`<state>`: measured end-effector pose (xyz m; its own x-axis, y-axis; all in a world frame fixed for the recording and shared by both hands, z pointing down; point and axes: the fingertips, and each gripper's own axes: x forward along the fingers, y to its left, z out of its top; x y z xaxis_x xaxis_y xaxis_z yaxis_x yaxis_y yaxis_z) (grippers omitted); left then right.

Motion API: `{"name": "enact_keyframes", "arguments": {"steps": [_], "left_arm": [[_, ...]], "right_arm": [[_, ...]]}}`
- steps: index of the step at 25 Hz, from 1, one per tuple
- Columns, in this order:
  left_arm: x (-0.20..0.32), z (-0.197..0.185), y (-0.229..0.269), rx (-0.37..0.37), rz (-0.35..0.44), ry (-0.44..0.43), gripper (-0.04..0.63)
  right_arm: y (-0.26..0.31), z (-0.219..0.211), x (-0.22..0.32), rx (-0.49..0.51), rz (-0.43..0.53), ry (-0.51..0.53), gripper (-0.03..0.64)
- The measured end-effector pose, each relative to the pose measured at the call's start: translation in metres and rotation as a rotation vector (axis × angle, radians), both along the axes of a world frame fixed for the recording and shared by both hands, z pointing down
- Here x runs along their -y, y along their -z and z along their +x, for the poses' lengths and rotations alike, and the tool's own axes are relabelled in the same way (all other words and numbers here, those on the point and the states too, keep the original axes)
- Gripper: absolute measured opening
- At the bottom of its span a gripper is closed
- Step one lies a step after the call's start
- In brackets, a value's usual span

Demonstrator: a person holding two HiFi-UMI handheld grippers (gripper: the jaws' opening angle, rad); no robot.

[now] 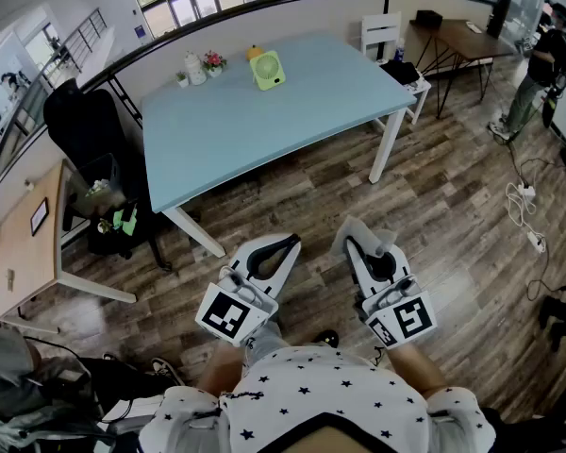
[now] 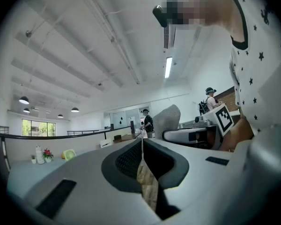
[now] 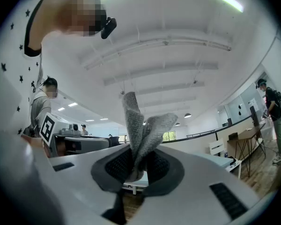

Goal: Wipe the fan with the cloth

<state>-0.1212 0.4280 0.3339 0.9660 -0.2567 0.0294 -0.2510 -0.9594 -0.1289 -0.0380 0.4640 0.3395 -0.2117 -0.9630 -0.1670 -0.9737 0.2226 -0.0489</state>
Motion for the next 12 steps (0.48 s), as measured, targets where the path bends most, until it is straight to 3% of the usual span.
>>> {"name": "enact_keyframes", "arguments": {"steps": [12], "left_arm": [[-0.023,0.002,0.007,0.014,0.033,0.028,0.034]], "right_arm": [[-0.003,0.003,-0.014,0.048,0.007,0.025,0.049]]}}
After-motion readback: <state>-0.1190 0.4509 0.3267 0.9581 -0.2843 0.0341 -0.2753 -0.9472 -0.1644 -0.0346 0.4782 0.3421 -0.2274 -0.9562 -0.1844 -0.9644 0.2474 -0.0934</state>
